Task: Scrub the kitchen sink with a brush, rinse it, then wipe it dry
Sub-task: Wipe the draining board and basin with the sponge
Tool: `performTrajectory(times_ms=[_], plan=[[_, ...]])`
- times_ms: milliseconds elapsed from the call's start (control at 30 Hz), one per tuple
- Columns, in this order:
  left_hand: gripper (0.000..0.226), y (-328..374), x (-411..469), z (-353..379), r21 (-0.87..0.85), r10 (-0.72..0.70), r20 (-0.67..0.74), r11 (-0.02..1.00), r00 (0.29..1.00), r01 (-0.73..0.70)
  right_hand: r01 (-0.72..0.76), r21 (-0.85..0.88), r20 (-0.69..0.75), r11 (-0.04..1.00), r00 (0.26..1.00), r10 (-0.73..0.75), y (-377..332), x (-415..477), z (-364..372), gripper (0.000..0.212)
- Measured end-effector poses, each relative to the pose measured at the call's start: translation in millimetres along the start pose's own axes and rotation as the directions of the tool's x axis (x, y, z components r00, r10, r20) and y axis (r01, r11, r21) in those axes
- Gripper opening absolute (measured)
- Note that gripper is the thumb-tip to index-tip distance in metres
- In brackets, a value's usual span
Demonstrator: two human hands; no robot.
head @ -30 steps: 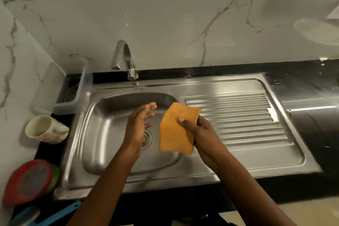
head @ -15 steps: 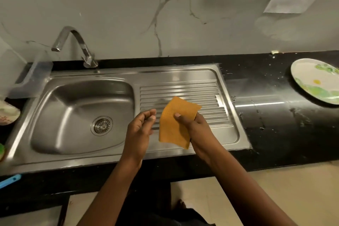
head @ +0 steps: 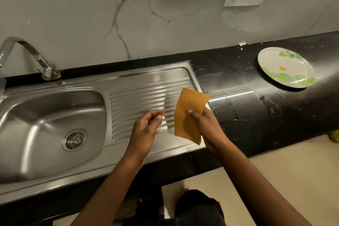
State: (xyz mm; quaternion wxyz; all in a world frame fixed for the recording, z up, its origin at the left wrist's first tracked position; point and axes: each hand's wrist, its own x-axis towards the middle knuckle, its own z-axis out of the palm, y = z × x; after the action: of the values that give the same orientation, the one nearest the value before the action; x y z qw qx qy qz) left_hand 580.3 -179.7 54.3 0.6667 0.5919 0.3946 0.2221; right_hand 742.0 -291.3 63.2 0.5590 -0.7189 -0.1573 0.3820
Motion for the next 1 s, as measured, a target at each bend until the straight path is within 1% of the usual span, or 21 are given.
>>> performTrajectory(times_ms=[100,133,200,300,367,400,433,467,500,533,567,600,667,733,767,800,867,1000], plan=[[0.023,1.6,4.5,20.7,-0.001,-0.013,0.008,1.0,1.0,0.013,0.002,-0.06,0.051,0.998,0.999,0.001,-13.6,28.6,-24.4,0.015],[0.023,1.8,7.0,28.2,0.002,-0.024,-0.001,1.0,1.0,0.024,-0.003,-0.07,0.07,0.998,0.997,0.008,-19.2,41.8,-32.7,0.014],[0.023,3.2,10.5,45.1,-0.002,-0.052,-0.03,0.999,0.998,0.052,0.01,-0.146,0.103,0.989,0.995,0.005,-31.9,73.5,-49.8,0.014],[0.022,2.7,17.1,71.0,-0.008,-0.066,-0.058,0.998,0.996,0.066,0.146,-0.292,0.162,0.945,0.982,-0.102,-54.6,129.9,-70.3,0.015],[0.022,0.4,22.9,86.6,-0.019,-0.078,-0.09,0.997,0.993,0.076,0.25,-0.433,0.187,0.866,0.965,-0.185,-67.1,175.0,-75.6,0.018],[0.022,-0.6,25.3,92.3,-0.023,-0.08,-0.102,0.997,0.992,0.078,0.303,-0.515,0.191,0.802,0.953,-0.237,-71.1,196.6,-75.4,0.019],[0.022,-2.5,28.9,98.2,-0.027,-0.077,-0.121,0.997,0.99,0.074,0.367,-0.607,0.211,0.705,0.93,-0.302,-72.8,220.1,-74.9,0.017],[0.022,-4.4,31.9,102.9,-0.028,-0.072,-0.14,0.997,0.988,0.069,0.436,-0.697,0.253,0.57,0.893,-0.373,-74.0,242.2,-73.8,0.015],[0.021,-6.1,35.1,107.0,-0.031,-0.066,-0.159,0.998,0.985,0.062,0.489,-0.769,0.312,0.41,0.849,-0.427,-73.0,266.4,-72.4,0.024],[0.021,-7.8,37.2,109.9,-0.036,-0.061,-0.174,0.998,0.983,0.056,0.518,-0.818,0.38,0.25,0.814,-0.44,-71.0,288.5,-71.2,0.042],[0.021,-10.0,37.8,112.0,-0.038,-0.057,-0.185,0.998,0.981,0.051,0.532,-0.838,0.444,0.124,0.795,-0.414,-67.0,308.2,-71.0,0.058],[0.021,-13.5,39.6,114.0,-0.038,-0.055,-0.197,0.998,0.979,0.048,0.54,-0.841,0.49,0.046,0.794,-0.36,-62.5,326.0,-70.3,0.07],[0.022,-20.6,42.0,116.8,-0.044,-0.064,-0.214,0.997,0.975,0.055,0.541,-0.84,0.537,-0.04,0.818,-0.208,-47.2,354.6,-68.4,0.079],[0.022,-26.9,43.9,118.6,-0.054,-0.077,-0.225,0.996,0.971,0.066,0.546,-0.835,0.549,-0.067,0.834,-0.058,-21.8,369.9,-70.6,0.076],[0.022,-29.8,45.8,119.5,-0.053,-0.082,-0.23,0.996,0.97,0.072,0.555,-0.83,0.557,-0.051,0.831,-0.015,-9.2,374.1,-72.6,0.073],[0.022,-31.8,47.6,120.5,-0.052,-0.089,-0.232,0.995,0.969,0.079,0.561,-0.827,0.561,-0.025,0.827,-0.004,1.2,375.8,-75.4,0.07],[0.022,-34.0,50.5,122.3,-0.054,-0.102,-0.234,0.994,0.967,0.092,0.572,-0.82,0.572,0.006,0.82,-0.029,13.4,374.5,-81.4,0.067],[0.022,-32.7,52.8,123.2,-0.041,-0.127,-0.222,0.992,0.967,0.121,0.602,-0.798,0.601,0.019,0.798,-0.039,19.6,359.2,-90.8,0.066]])
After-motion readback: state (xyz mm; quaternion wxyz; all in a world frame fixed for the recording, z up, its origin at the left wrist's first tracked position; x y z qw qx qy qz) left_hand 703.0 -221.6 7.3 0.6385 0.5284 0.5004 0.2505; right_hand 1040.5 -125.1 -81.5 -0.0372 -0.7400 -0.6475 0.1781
